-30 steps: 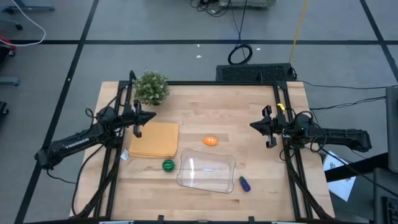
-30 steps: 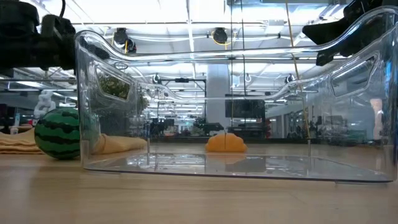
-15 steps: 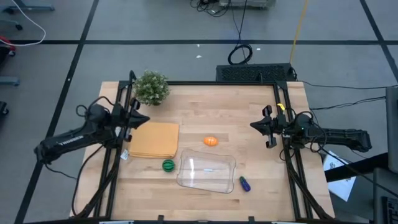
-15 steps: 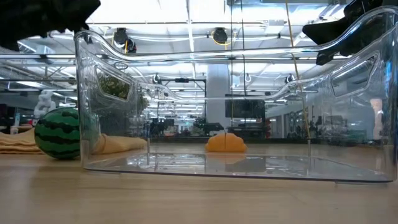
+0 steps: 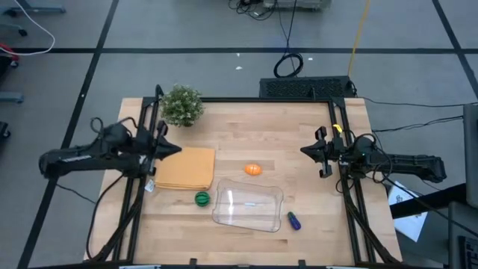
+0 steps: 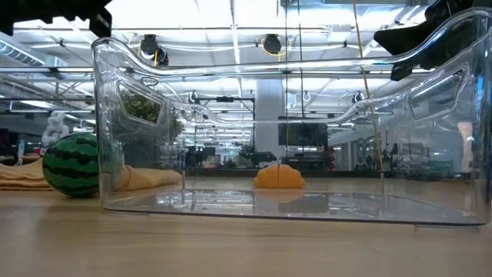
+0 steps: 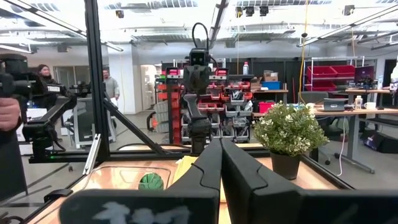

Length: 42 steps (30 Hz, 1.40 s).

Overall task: Pick and placing Produce into tupperware
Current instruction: Put the green watermelon into the transparent bin

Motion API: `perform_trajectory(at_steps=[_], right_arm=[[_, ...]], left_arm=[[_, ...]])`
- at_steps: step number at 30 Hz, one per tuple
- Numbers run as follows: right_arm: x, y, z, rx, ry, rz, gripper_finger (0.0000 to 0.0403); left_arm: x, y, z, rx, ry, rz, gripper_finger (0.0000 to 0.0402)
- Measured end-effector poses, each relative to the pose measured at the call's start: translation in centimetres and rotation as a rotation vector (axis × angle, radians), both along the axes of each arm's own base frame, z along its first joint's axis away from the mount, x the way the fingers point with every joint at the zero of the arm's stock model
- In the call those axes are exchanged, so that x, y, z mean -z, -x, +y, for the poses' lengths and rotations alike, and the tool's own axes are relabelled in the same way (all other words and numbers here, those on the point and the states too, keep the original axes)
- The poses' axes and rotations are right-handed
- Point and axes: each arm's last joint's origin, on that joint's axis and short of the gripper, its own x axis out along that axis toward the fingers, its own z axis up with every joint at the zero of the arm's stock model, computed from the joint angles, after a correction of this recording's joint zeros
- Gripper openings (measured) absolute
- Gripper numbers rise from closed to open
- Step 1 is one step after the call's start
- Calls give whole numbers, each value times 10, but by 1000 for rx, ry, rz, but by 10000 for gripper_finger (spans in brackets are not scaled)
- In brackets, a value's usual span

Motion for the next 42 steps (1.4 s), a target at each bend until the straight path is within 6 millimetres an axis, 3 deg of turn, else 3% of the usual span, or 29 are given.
perform_trajectory(at_steps=[9, 17, 26, 33, 42], right_arm=[[0, 0, 0, 3, -1, 2, 0], [2, 0, 0, 3, -4, 17, 0], [2, 0, 0, 4, -4, 19, 0], [2, -1, 0, 4, -6, 26, 0], [3, -1, 0, 3, -7, 34, 0]], left_arm=[[14, -21, -18, 57, -27, 131, 3], [20, -31, -28, -42, 3, 227, 12], [5, -47, -39, -223, -60, 483, 95], [-3, -55, -46, -166, -84, 593, 163], [5, -62, -50, -114, -59, 694, 204]])
